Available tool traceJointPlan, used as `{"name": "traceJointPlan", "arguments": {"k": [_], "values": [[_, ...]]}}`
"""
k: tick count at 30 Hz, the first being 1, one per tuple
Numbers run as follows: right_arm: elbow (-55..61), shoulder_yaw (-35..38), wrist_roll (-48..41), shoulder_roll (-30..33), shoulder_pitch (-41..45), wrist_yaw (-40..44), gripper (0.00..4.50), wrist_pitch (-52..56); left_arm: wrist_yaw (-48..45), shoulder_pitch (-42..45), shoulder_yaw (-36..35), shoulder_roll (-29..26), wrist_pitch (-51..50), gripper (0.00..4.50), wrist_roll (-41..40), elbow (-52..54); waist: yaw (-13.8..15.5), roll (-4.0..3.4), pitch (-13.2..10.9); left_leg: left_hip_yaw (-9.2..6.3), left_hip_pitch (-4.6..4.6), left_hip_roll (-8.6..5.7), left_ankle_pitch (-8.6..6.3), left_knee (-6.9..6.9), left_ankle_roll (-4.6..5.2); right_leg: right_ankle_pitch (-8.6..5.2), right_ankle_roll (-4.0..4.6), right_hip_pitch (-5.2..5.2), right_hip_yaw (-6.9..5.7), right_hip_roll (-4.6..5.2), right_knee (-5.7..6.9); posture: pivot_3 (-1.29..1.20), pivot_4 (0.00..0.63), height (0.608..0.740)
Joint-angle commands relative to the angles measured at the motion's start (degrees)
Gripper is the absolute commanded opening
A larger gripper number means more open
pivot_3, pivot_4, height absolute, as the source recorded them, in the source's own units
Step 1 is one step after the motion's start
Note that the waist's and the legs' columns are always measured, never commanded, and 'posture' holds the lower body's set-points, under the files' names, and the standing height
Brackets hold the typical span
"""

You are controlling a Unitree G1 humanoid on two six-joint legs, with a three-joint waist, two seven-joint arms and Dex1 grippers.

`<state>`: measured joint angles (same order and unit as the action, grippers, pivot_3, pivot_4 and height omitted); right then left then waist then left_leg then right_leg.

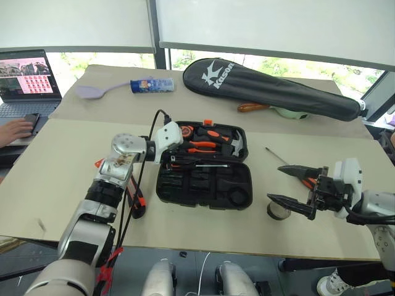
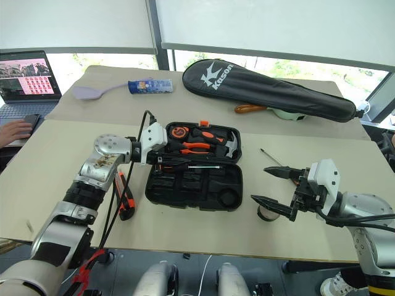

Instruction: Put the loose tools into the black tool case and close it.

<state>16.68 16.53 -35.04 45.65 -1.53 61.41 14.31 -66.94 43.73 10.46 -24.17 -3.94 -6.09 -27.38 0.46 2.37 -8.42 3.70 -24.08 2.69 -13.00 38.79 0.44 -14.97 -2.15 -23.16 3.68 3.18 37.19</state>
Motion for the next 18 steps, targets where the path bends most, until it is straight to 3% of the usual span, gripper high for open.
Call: {"name": "traceJointPlan", "arguments": {"k": [1, 3, 12, 18], "values": [[1.8, 1.8, -1.2, -0.5, -0.3, -0.7, 4.5, 0.2, 1.5, -0.3, 0.4, 0.8, 1.4, 0.47, 0.9, -1.2, 0.0, 0.0, 0.0, 0.0, 0.0, 0.0, 0.0, 0.0, 0.0, 0.0, 0.0, 0.0, 0.0, 0.0, 0.0, 0.0, 0.15, 0.74], [1.7, 1.5, -1.1, -0.7, -0.2, -0.7, 4.5, 0.1, 2.6, -0.3, 1.0, 1.7, 0.5, 0.05, 1.7, -2.7, 0.1, 0.0, 0.0, 0.01, -0.01, -0.02, 0.0, 0.01, 0.0, 0.0, 0.0, 0.0, 0.0, 0.0, 0.0, 0.0, 0.15, 0.74], [1.1, 0.5, -0.8, -1.5, 0.6, -0.9, 4.5, 0.2, 4.1, -0.8, 6.2, 2.9, 0.2, 0.05, 7.5, -6.4, 0.2, -0.02, 0.0, -0.01, 0.02, -0.06, 0.0, 0.04, 0.01, 0.02, -0.05, 0.07, 0.0, 0.02, -0.02, 0.0, 0.15, 0.74], [1.2, 1.4, -0.5, -2.5, 0.1, -2.0, 4.5, -0.3, 6.1, -1.8, 3.1, 5.0, -1.5, 0.05, 4.5, -5.4, 0.6, -0.12, 0.1, -0.04, 0.08, -0.11, 0.0, 0.11, 0.01, 0.05, -0.11, 0.2, -0.01, 0.06, -0.03, 0.0, 0.15, 0.74]]}}
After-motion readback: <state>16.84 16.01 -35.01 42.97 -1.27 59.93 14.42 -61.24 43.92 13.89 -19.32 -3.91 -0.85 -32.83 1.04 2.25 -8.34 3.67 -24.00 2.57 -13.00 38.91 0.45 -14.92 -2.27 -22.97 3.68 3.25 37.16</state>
